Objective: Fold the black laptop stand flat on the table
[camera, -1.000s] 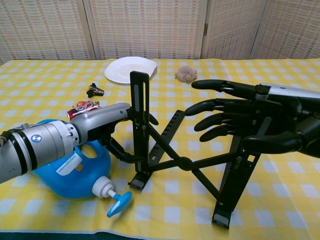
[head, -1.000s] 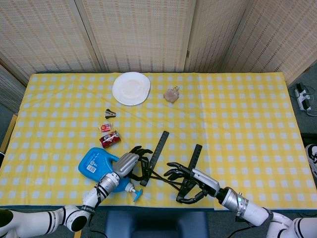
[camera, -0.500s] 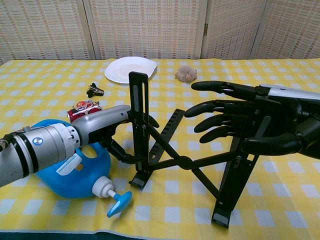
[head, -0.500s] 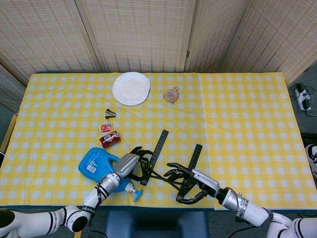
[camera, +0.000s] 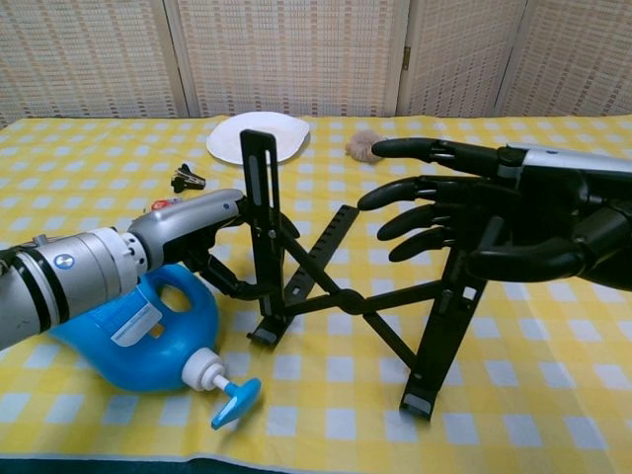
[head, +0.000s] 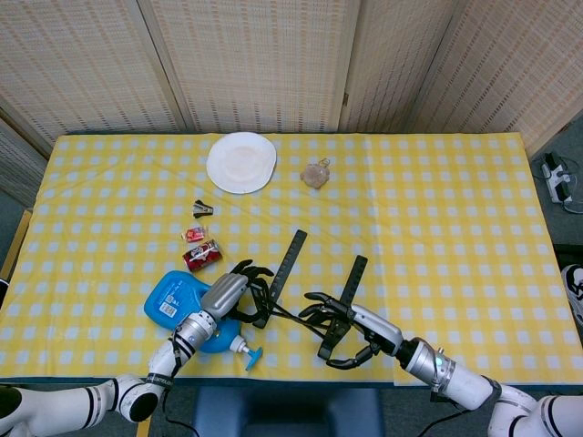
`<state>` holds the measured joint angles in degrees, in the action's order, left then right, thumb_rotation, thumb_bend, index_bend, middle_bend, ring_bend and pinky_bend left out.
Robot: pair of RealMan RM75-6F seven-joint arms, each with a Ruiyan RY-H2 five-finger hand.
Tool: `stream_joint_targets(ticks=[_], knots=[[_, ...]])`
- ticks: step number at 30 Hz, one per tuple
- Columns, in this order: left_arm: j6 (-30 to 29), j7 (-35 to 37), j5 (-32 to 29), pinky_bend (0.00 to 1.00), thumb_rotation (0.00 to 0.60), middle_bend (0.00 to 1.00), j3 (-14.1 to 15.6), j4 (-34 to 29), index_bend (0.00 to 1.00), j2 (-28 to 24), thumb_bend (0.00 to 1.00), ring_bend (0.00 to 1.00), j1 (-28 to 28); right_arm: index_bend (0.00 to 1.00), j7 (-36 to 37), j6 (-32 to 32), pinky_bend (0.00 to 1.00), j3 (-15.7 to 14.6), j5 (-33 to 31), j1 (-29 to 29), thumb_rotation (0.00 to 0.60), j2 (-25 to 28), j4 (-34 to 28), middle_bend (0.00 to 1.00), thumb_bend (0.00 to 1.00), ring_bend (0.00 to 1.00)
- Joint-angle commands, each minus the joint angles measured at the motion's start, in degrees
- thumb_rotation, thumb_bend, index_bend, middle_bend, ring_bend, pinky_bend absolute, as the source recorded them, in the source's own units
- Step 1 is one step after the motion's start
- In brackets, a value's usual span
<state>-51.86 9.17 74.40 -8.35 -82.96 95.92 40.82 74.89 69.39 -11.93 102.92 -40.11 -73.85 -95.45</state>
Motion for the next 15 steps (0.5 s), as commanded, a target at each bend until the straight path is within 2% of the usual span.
stream_joint_targets(ticks=[1,6,15], knots=[[-0.7,-0.1,0.2,0.0,0.6,0.24,0.1,-0.8,0.36,-0.6,0.37,0.16,-0.4,0.05,-0.6,-0.3,0.18,0.3,-0.5,0.1,0.6,-0.1,0.1,0.2,0.27,0.21],[-3.1,-0.8,1.7,0.0,0.6,0.22,0.3,-1.9,0.27,-1.9,0.32,0.13,-1.3,0.01,-2.6,-0.4,0.11,1.0,-2.1,0.9,0.6,-0.6,0.8,0.15,0.27,0.14],[-7.9,-3.7,3.9,0.0,0.6,0.19,0.1,-4.0,0.24,-5.1,0.29,0.12,-3.0,0.0,-7.3,-2.0,0.01,3.6,-6.2,1.8,0.6,-1.3,1.2,0.06,0.27,0.04]])
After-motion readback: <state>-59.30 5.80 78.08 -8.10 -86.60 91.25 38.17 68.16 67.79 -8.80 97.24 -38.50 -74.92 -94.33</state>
